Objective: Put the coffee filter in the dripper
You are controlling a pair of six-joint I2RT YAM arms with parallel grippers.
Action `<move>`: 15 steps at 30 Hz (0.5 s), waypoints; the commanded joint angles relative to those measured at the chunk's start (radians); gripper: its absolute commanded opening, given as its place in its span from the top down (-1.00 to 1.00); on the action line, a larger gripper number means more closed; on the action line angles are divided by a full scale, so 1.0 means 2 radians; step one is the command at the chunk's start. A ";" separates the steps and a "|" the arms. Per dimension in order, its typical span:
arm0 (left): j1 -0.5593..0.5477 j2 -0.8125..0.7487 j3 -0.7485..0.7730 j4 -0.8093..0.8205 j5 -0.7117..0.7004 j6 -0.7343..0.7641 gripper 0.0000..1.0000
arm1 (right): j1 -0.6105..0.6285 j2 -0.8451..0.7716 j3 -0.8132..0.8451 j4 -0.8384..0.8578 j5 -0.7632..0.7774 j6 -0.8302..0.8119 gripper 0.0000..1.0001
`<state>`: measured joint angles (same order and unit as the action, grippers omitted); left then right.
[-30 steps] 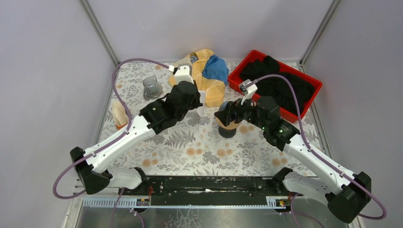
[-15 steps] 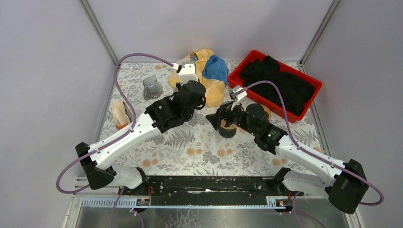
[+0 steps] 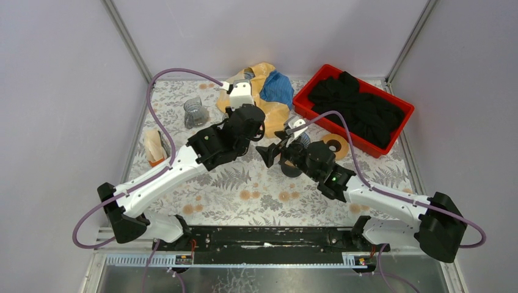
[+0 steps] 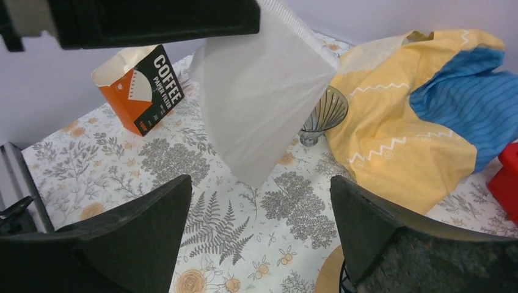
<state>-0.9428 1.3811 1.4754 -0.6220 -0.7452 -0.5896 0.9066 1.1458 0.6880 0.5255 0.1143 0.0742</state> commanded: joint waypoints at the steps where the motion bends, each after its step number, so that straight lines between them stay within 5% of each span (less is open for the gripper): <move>1: -0.003 0.003 0.012 0.000 -0.022 0.000 1.00 | 0.024 0.010 -0.001 0.078 0.046 -0.038 -0.79; 15: -0.003 0.001 0.010 0.000 -0.013 -0.001 1.00 | 0.052 0.039 0.005 0.125 0.112 -0.077 -0.67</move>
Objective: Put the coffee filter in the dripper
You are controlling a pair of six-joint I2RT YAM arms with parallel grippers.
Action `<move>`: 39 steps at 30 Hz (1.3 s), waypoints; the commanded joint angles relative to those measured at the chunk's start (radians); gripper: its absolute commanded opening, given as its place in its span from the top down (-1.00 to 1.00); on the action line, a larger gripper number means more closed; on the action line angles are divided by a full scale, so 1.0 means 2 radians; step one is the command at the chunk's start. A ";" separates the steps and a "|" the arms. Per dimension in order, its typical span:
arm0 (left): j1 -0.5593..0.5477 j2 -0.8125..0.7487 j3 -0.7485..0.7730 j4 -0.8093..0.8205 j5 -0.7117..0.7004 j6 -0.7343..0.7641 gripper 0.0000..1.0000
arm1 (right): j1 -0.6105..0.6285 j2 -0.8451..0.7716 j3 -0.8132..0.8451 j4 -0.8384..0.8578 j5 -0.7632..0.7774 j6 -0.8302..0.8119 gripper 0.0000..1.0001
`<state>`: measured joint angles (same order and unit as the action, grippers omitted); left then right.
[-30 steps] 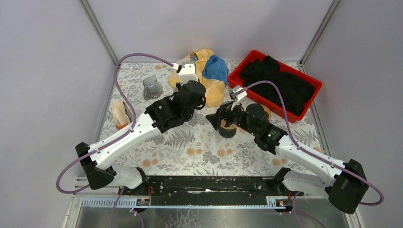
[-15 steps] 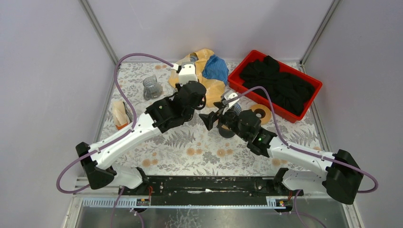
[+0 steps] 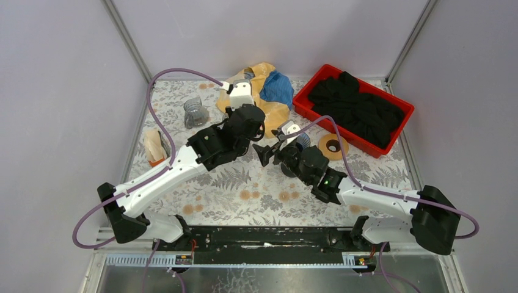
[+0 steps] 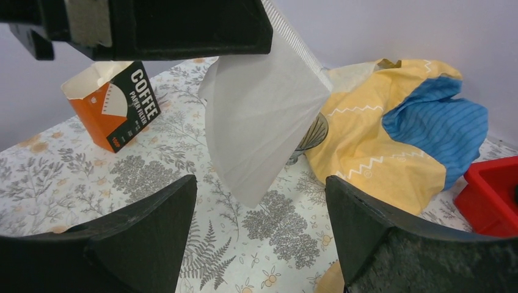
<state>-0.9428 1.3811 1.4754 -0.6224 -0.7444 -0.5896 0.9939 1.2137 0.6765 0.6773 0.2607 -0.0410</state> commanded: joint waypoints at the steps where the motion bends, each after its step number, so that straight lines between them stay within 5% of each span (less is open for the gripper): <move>1: -0.004 0.001 0.010 0.000 -0.014 -0.001 1.00 | 0.010 0.006 0.011 0.050 0.043 -0.022 -0.66; 24: -0.003 0.001 0.008 0.001 -0.012 -0.001 1.00 | 0.013 0.028 -0.001 0.101 0.118 -0.023 -0.36; 39: -0.003 0.006 0.006 0.000 -0.013 -0.004 1.00 | 0.030 0.046 0.009 0.129 0.128 -0.049 -0.46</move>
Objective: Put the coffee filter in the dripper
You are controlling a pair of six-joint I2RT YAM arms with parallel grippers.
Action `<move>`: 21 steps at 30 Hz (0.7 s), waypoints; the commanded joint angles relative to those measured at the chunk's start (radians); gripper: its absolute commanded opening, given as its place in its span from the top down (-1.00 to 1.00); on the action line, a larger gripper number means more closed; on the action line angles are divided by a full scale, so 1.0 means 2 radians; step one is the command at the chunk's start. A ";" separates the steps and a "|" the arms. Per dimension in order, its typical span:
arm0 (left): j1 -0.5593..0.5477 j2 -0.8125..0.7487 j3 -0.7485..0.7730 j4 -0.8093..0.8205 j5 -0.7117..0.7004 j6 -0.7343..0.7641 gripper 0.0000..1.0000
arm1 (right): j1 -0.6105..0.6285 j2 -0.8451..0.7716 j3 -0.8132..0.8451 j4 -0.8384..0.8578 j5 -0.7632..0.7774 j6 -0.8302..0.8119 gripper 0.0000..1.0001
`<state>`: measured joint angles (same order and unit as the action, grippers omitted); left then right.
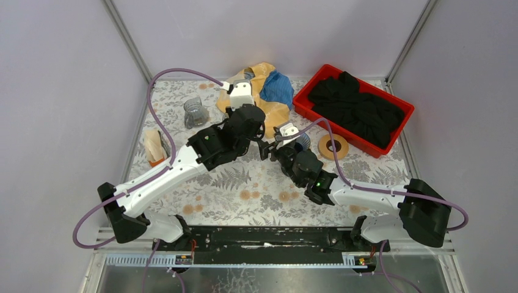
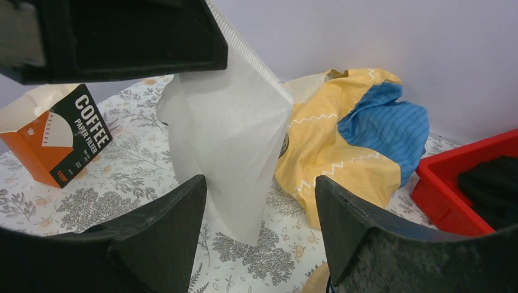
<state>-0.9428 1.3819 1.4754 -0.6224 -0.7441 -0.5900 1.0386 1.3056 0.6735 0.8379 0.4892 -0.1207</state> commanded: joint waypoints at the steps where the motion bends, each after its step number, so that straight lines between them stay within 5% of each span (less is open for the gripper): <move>1: -0.004 0.006 0.006 0.000 -0.013 -0.005 1.00 | 0.008 0.001 0.011 0.052 0.011 -0.008 -0.49; 21: -0.004 -0.002 0.004 0.000 -0.010 -0.003 1.00 | 0.010 0.020 0.011 0.092 0.065 -0.030 -0.46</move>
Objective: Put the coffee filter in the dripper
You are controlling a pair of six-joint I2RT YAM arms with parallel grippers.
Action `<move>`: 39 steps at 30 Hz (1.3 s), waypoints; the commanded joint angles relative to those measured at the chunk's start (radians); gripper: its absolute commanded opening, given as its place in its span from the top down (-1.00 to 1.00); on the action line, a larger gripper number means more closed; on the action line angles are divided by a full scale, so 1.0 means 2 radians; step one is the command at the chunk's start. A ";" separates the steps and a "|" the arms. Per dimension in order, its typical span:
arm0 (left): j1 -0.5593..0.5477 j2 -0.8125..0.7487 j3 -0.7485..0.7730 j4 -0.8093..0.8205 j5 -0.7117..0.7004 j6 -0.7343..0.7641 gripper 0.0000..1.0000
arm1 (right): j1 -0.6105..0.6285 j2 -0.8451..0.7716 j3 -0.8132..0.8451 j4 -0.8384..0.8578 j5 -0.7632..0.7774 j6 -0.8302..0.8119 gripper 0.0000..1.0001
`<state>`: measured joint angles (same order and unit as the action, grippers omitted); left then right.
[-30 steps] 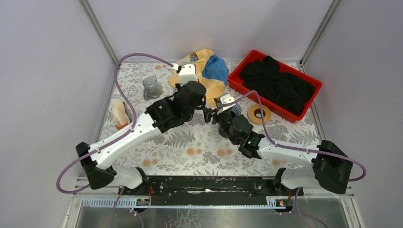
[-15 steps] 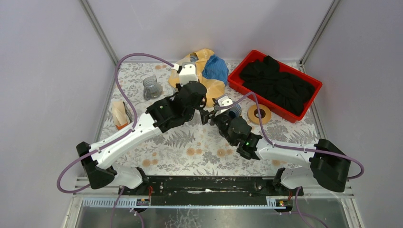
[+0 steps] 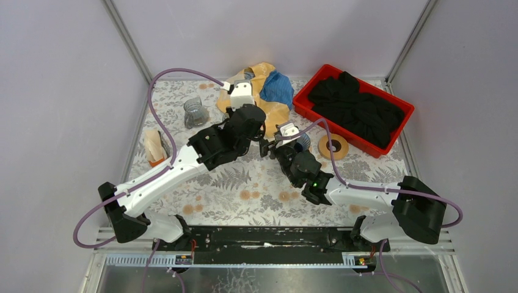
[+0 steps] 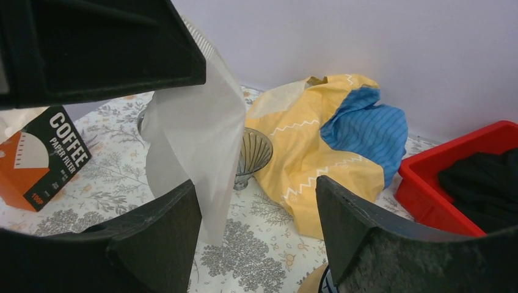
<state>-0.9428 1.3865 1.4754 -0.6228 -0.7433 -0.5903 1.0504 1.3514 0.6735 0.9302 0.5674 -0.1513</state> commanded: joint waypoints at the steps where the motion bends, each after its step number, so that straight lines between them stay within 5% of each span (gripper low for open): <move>1: -0.003 -0.003 0.004 0.000 -0.011 -0.002 1.00 | 0.004 -0.003 0.011 0.046 0.024 -0.017 -0.44; 23: -0.003 -0.011 0.004 0.003 0.010 -0.006 1.00 | 0.004 0.038 0.028 0.095 -0.010 -0.068 -0.08; 30: -0.004 -0.017 -0.003 0.003 0.005 -0.005 0.98 | 0.004 0.032 0.032 0.087 -0.011 -0.069 0.43; 39: -0.004 -0.036 -0.018 0.021 0.005 0.004 0.35 | 0.004 0.001 0.051 -0.006 -0.013 -0.024 0.85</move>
<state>-0.9428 1.3579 1.4643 -0.6205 -0.7174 -0.5888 1.0519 1.4124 0.7116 0.9688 0.5537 -0.2562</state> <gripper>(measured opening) 0.265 0.103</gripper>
